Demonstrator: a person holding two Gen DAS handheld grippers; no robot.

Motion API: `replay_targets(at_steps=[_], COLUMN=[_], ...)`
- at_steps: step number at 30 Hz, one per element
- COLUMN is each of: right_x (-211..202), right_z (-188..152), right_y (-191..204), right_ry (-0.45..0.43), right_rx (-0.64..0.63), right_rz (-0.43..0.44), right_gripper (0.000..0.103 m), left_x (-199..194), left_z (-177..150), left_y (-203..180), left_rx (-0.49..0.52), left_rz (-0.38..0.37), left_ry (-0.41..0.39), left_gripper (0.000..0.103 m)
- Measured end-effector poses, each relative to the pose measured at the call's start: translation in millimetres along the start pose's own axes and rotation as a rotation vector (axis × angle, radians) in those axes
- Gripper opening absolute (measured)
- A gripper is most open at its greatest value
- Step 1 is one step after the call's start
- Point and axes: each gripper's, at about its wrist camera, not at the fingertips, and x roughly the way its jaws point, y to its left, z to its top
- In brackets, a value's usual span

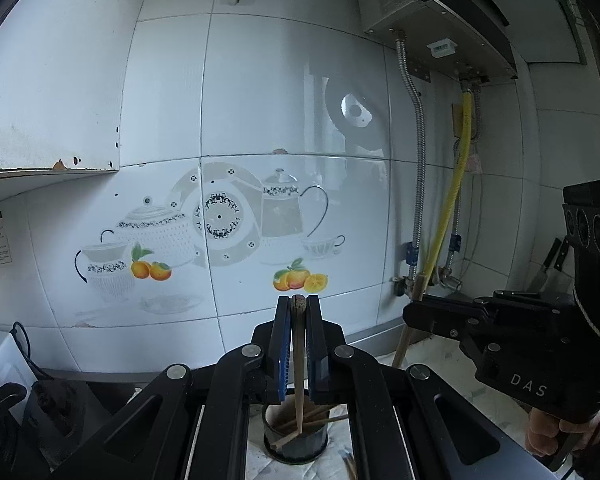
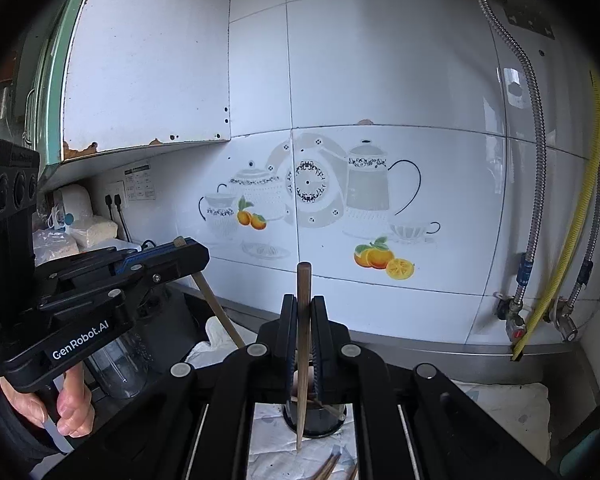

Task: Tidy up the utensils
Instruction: 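Lift both held chopsticks and carry them above the black cup, then lower both chopsticks into the black cup and open both tools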

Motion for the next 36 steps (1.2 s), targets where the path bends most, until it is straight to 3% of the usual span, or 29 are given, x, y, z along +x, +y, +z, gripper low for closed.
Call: replay_targets(at_steps=[8,18,24,36], right_x=[27.7,55.4,67.7,68.6], right_z=[4.3,-4.3,-13.7,-1.4], right_y=[-7.5,-11.4,-13.0,-9.7], right_ry=[-0.025,-0.024,-0.004,-0.063], right_rx=[0.025,0.035,0.030,0.046], right_rz=[-0.020,-0.029,-0.041,-0.056], right_gripper=[0.009,0.009,0.009,0.009], left_x=[39.9,80.1,89.4,90.8], left_z=[-11.3,-49.8,-66.3,-83.1], left_y=[26.5,44.5,48.0,59.1], left_rx=[-0.038,-0.090,-0.099,-0.130], left_rz=[0.013,0.018,0.016,0.019], left_ry=[0.000,0.073,0.109,0.155], left_gripper=[0.006,0.006,0.006,0.006])
